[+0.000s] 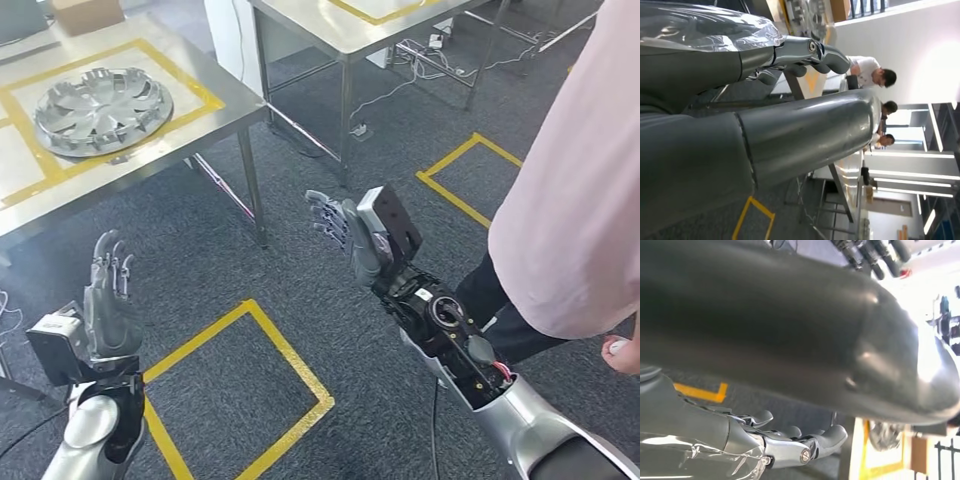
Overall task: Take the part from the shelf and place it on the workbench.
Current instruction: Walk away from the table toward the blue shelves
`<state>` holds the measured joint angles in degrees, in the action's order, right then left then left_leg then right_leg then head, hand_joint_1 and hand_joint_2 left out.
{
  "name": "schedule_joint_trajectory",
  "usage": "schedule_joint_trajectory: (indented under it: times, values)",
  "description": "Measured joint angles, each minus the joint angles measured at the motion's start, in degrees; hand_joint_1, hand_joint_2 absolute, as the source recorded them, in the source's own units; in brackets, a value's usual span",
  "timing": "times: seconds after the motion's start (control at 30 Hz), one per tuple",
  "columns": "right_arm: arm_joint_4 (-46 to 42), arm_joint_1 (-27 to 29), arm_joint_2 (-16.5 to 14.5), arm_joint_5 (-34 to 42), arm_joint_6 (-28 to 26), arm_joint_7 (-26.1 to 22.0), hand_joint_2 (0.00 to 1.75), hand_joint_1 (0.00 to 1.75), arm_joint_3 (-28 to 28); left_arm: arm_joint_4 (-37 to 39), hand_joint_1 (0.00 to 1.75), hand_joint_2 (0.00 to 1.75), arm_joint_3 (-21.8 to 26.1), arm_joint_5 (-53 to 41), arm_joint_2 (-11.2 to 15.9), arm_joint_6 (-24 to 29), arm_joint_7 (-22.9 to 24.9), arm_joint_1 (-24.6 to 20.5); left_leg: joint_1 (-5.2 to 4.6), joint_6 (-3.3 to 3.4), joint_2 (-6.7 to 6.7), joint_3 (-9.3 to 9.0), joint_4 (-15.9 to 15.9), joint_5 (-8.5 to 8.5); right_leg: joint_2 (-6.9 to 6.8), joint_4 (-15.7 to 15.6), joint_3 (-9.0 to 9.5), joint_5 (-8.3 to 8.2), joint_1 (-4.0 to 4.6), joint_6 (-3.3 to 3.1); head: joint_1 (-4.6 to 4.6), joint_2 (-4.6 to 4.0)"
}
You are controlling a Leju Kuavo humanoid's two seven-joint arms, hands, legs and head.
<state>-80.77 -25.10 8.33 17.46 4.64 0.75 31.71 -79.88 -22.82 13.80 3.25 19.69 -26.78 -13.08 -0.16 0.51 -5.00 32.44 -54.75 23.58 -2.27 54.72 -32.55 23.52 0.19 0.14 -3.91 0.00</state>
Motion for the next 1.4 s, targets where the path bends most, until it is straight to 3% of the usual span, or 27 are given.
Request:
schedule_joint_trajectory:
  times: [0.03, 0.1, 0.17, 0.2, 0.23, 0.27, 0.3, 0.33, 0.4, 0.47, 0.53, 0.57, 0.63, 0.7, 0.73, 0.77, 0.8, 0.83, 0.93, 1.1, 1.2, 1.27, 1.33, 1.4]
  values:
    - [0.0, 0.0, 0.0, 0.0, 0.0, 0.0, 0.00, 0.00, 0.0, 0.0, 0.00, 0.00, 0.0, 0.0, 0.0, 0.0, 0.0, 0.0, 0.05, -0.27, -0.13, -0.08, -0.1, 0.19, 0.55, -0.2, 0.08, -0.16, -0.17, -0.26, 0.05, 0.00]
    - [-0.1, -0.1, 0.1, 0.0, 0.2, 0.0, 0.00, 0.00, 0.0, -0.1, 0.00, 0.00, 0.0, -0.1, 0.0, 0.1, 0.1, -0.1, 0.24, -0.95, 1.59, 0.68, -2.2, 1.86, 1.58, -0.7, 0.27, -0.59, -0.64, -0.81, 0.37, 0.00]
    - [-0.1, -0.3, 0.1, 0.0, 0.3, 0.0, 0.00, 0.00, 0.1, -0.1, 0.00, 0.00, 0.0, -0.2, 0.1, 0.3, 0.2, -0.1, 0.54, -1.54, 4.04, 3.94, -9.3, 5.63, 2.48, -0.8, 0.18, -0.84, -0.88, -1.15, 1.12, 0.00]
    - [0.0, -0.3, 0.1, 0.0, 0.3, 0.0, 0.00, 0.00, 0.1, -0.1, 0.00, 0.00, 0.0, -0.2, 0.1, 0.3, 0.3, 0.0, 0.65, -1.74, 4.50, 6.05, -13.6, 7.43, 2.96, -0.8, 0.07, -0.89, -0.91, -1.23, 1.49, 0.00]
    - [0.0, -0.2, 0.1, 0.0, 0.3, 0.0, 0.00, 0.00, 0.1, -0.1, 0.00, 0.00, 0.0, -0.2, 0.1, 0.4, 0.4, 0.2, 0.77, -1.91, 4.64, 7.72, -16.8, 8.43, 3.49, -0.8, -0.01, -0.92, -0.93, -1.24, 1.79, 0.00]
    - [0.0, -0.1, 0.1, 0.0, 0.3, 0.1, 0.00, 0.00, 0.2, -0.1, 0.00, 0.00, 0.0, -0.2, 0.2, 0.4, 0.4, 0.3, 0.89, -2.04, 4.66, 8.40, -17.9, 8.25, 4.06, -0.8, -0.05, -0.95, -0.98, -1.19, 1.98, 0.00]
    - [0.0, -0.1, 0.1, 0.0, 0.3, 0.1, 0.00, 0.00, 0.2, -0.1, 0.00, 0.00, 0.0, -0.3, 0.2, 0.5, 0.5, 0.4, 1.02, -2.13, 4.70, 7.91, -16.6, 6.96, 4.66, -0.8, -0.06, -0.97, -1.07, -1.10, 2.11, 0.00]
    - [0.0, -0.1, 0.1, 0.1, 0.3, 0.1, 0.00, 0.00, 0.2, -0.1, 0.00, 0.00, 0.0, -0.3, 0.2, 0.5, 0.5, 0.4, 1.21, -2.21, 4.96, 6.35, -13.2, 4.86, 5.26, -0.7, -0.05, -0.97, -1.19, -0.93, 2.23, 0.00]
    - [0.0, -0.1, 0.1, 0.1, 0.3, 0.1, 0.00, 0.00, 0.3, -0.1, 0.00, 0.00, 0.0, -0.3, 0.2, 0.5, 0.5, 0.4, 1.68, -2.41, 6.75, 2.40, -4.7, 1.14, 6.42, -0.3, -0.28, -0.83, -1.37, -0.31, 2.57, 0.00]
    - [-0.1, 0.0, 0.1, 0.1, 0.3, 0.1, 0.00, 0.00, 0.3, -0.2, 0.00, 0.00, 0.0, -0.4, 0.2, 0.5, 0.6, 0.4, 1.84, -2.22, 8.00, 0.66, -0.8, 0.07, 7.40, 0.0, -0.73, -0.81, -1.37, 0.47, 2.70, 0.00]
    - [-0.1, 0.1, 0.1, 0.3, 0.2, 0.1, 0.00, 0.00, 0.4, -0.2, 0.00, 0.00, 0.0, -0.4, 0.1, 0.4, 0.6, 0.5, 1.58, -1.48, 7.32, 0.65, -0.7, 0.12, 8.29, -0.2, -1.01, -1.02, -1.51, 1.24, 2.49, 0.00]
    - [-0.1, 0.1, 0.1, 0.5, 0.2, 0.2, 0.00, 0.00, 0.4, -0.2, 0.00, 0.00, 0.0, -0.3, 0.1, 0.3, 0.6, 0.4, 1.52, -1.05, 6.82, 0.59, -0.7, 0.05, 8.08, -0.1, -1.07, -0.94, -1.62, 1.56, 2.39, 0.00]
    - [-0.1, 0.1, 0.2, 0.8, 0.1, 0.2, 0.00, 0.00, 0.4, -0.3, 0.00, 0.00, 0.0, -0.3, 0.0, 0.1, 0.6, 0.3, 1.53, -0.23, 5.78, 0.44, -0.5, -0.04, 5.91, 2.8, -2.26, 0.85, -1.54, 2.01, 1.85, 0.00]
    - [-0.1, 0.1, 0.2, 1.0, 0.0, 0.3, 0.00, 0.00, 0.4, -0.3, 0.00, 0.00, 0.0, -0.3, 0.0, 0.0, 0.6, 0.3, 1.32, 0.23, 4.72, 0.39, -0.4, 0.04, 3.41, 10.4, -5.61, 4.75, -1.36, 2.21, 0.99, 0.00]
    - [0.0, 0.1, 0.2, 1.0, 0.1, 0.3, 0.00, 0.00, 0.5, -0.3, 0.00, 0.00, 0.0, -0.3, 0.0, 0.0, 0.6, 0.4, 1.17, 0.34, 4.13, 0.39, -0.5, 0.09, 2.95, 14.6, -7.54, 6.49, -1.35, 2.26, 0.68, 0.00]
    - [0.0, 0.2, 0.2, 1.0, 0.1, 0.3, 0.00, 0.00, 0.5, -0.3, 0.00, 0.00, 0.0, -0.2, 0.0, 0.0, 0.6, 0.4, 1.03, 0.41, 3.58, 0.36, -0.5, 0.14, 2.76, 17.4, -8.80, 7.33, -1.33, 2.24, 0.48, 0.00]
    - [0.0, 0.2, 0.2, 1.0, 0.2, 0.2, 0.00, 0.00, 0.6, -0.3, 0.00, 0.00, 0.0, -0.2, 0.0, 0.1, 0.6, 0.4, 0.91, 0.46, 3.06, 0.31, -0.5, 0.20, 2.67, 18.1, -9.03, 7.08, -1.32, 2.13, 0.29, 0.00]
    - [0.0, 0.2, 0.2, 1.0, 0.2, 0.2, 0.00, 0.00, 0.6, -0.3, 0.00, 0.00, 0.0, -0.2, 0.0, 0.1, 0.6, 0.4, 0.80, 0.48, 2.57, 0.19, -0.5, 0.27, 2.55, 16.3, -8.06, 5.77, -1.27, 1.92, 0.09, 0.00]
    - [0.0, 0.1, 0.2, 1.0, 0.1, 0.2, 0.00, 0.00, 0.5, -0.3, 0.00, 0.00, 0.0, -0.1, 0.0, 0.2, 0.6, 0.4, 0.59, 0.38, 1.60, -0.24, -0.5, 0.53, 1.51, 6.6, -3.00, 0.88, -0.98, 1.10, -0.38, 0.00]
    - [0.0, 0.1, 0.2, 1.0, 0.1, 0.1, 0.00, 0.00, 0.5, -0.3, 0.00, 0.00, 0.0, -0.1, 0.0, 0.2, 0.6, 0.4, 0.57, 0.34, 1.44, -0.35, -0.5, 0.59, 0.93, 4.6, -1.90, 0.00, -0.84, 0.88, -0.46, 0.00]
    - [0.0, 0.0, 0.2, 1.0, 0.1, 0.1, 0.00, 0.00, 0.5, -0.3, 0.00, 0.00, 0.0, -0.1, 0.0, 0.2, 0.6, 0.4, 0.34, -0.01, 0.65, -0.43, -0.4, 0.75, -1.20, 1.4, -0.53, 0.11, 0.05, 0.18, -0.39, 0.00]
    - [-0.3, 0.0, 0.2, 1.0, 0.1, 0.0, 0.00, 0.00, 0.6, -0.5, 0.00, 0.00, 0.0, -0.1, 0.0, 0.3, 0.6, 0.4, 0.36, -1.12, 1.99, 0.92, -3.8, 3.12, 0.16, 0.1, -0.32, -0.24, 0.06, -0.77, 0.24, 0.00]
    - [-0.5, 0.2, 0.2, 1.0, 0.0, 0.0, 0.00, 0.00, 0.6, -0.6, 0.00, 0.00, 0.0, -0.1, 0.1, 0.4, 0.7, 0.5, 0.59, -2.11, 4.25, 4.65, -11.9, 7.32, 2.40, -0.3, -0.39, -0.77, -0.35, -1.50, 1.15, 0.00]
    - [-0.5, 0.5, 0.2, 1.0, 0.0, 0.0, 0.00, 0.00, 0.7, -0.6, 0.00, 0.00, 0.0, -0.1, 0.1, 0.4, 0.7, 0.8, 0.63, -2.27, 4.65, 7.94, -18.0, 9.00, 3.66, -0.3, -0.49, -0.81, -0.35, -1.55, 1.69, 0.00]
